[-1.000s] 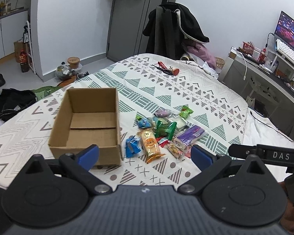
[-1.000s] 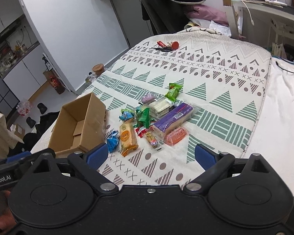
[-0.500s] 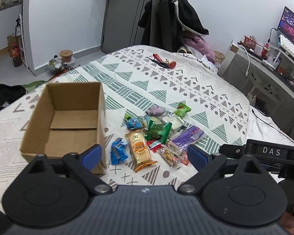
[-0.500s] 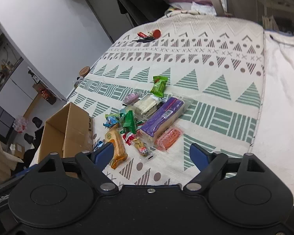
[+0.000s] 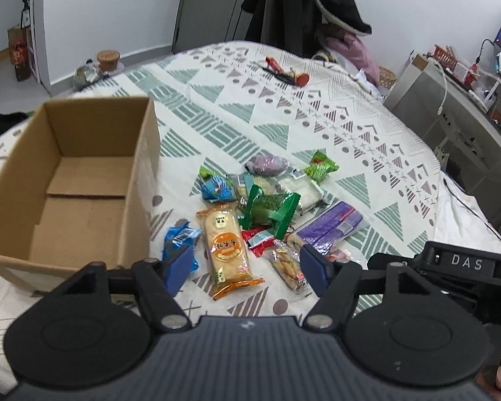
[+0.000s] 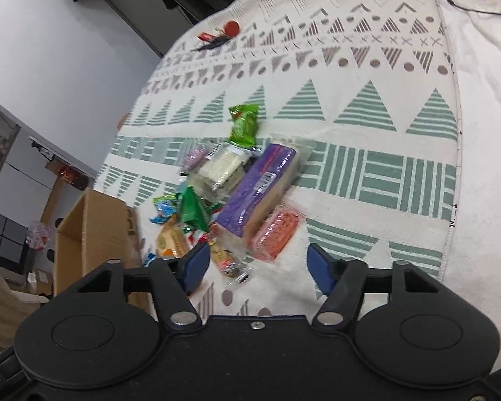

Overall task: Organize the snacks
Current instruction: 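Grasp the orange-labelled pastry with the left tool while the right tool grasps the red candy packet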

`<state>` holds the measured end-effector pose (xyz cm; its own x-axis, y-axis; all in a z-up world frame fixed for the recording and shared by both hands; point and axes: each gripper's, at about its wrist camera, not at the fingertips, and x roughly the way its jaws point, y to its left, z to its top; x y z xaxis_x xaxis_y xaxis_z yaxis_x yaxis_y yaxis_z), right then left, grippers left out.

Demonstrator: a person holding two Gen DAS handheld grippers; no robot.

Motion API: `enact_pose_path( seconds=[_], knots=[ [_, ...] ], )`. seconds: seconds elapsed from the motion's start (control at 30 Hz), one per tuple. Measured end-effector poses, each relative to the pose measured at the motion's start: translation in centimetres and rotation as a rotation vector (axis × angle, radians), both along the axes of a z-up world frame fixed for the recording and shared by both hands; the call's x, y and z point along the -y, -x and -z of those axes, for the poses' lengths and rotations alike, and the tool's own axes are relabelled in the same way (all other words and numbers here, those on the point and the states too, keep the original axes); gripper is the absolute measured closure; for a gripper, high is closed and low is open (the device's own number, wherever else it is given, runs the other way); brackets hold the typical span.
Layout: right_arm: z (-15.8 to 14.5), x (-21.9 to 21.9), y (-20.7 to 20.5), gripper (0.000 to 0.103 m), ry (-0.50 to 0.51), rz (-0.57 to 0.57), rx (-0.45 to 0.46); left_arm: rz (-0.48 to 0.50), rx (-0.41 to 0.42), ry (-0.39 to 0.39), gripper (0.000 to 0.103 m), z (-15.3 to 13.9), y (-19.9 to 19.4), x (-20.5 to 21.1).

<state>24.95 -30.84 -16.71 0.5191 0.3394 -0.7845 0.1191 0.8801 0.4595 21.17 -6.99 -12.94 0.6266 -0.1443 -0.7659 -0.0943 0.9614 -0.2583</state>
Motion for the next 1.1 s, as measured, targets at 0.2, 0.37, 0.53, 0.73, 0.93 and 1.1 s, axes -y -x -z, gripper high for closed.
enact_pose_path(
  seconds=[0.2, 0.37, 0.53, 0.73, 0.93, 1.1],
  knots=[
    [2.1, 0.1, -1.8, 0.055, -0.011, 0.011, -0.06, -0.009, -0.067, 0.007, 0.042, 2.7, -2.0, 0.3],
    [3.7, 0.1, -3.2, 0.059, -0.008, 0.023, -0.106, -0.009, -0.105, 0.002, 0.042, 4.2, -3.3, 0.6],
    [4.8, -0.4, -4.3, 0.059, -0.007, 0.017, -0.138, -0.022, -0.13, -0.004, 0.042, 5.6, -4.5, 0.8],
    [5.7, -0.6, -5.4, 0.059, -0.005, 0.02, -0.158, -0.034, -0.158, -0.003, 0.051, 7.1, -5.4, 0.8],
    [5.7, -0.7, -5.9, 0.059, 0.012, 0.032, -0.145, -0.047, -0.173, -0.012, 0.068, 7.6, -5.5, 1.2],
    [5.9, -1.2, -6.3, 0.061, 0.053, 0.016, -0.136, -0.033, -0.167, -0.008, 0.069, 7.2, -5.0, 1.5]
  ],
)
